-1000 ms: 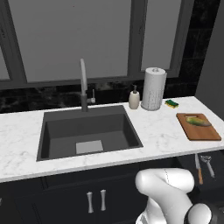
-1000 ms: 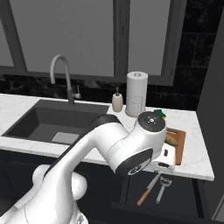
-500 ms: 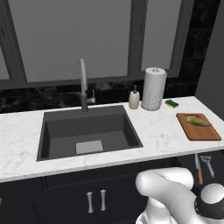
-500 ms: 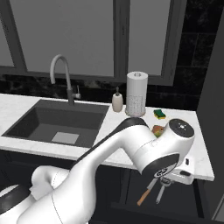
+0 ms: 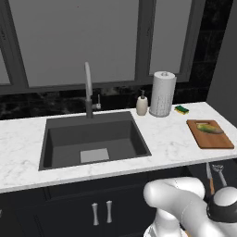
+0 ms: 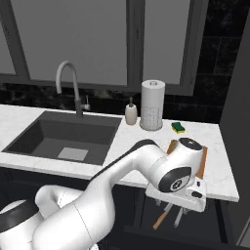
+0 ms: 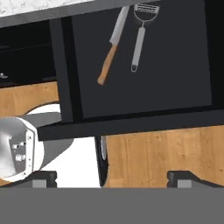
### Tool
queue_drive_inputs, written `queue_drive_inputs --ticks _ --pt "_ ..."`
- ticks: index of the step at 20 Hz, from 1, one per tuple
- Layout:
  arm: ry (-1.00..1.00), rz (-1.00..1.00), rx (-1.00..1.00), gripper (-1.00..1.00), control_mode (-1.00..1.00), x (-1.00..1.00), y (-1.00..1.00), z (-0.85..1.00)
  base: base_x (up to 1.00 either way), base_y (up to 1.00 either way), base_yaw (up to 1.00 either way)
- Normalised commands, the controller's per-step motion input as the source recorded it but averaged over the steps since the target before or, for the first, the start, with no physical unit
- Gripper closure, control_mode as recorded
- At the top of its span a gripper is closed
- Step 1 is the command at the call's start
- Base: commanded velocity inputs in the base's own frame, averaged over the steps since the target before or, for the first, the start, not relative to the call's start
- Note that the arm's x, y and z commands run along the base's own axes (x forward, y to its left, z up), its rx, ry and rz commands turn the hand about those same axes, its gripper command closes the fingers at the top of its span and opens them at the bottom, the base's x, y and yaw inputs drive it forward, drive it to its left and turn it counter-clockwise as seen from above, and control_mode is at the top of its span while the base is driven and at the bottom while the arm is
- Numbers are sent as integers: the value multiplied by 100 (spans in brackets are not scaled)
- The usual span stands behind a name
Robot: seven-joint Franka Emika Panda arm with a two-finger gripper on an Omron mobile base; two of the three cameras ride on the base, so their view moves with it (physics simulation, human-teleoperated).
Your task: Place the appropriate cutting tool for cutting the cucumber skin on the cutting board.
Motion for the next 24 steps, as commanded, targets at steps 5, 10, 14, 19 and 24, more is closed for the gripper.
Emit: queue_drive_inputs --ticks 5,10,14,19,24 --pt "7 0 0 -100 -100 28 1 -76 0 0 0" --pt "-12 0 0 -100 -100 3 -7 -59 0 0 0" --pt "-7 0 0 -100 -100 7 -3 -41 0 0 0" --pt "0 0 0 -100 -100 25 -5 -34 0 0 0" --pt "5 0 0 -100 -100 19 -6 -24 0 0 0"
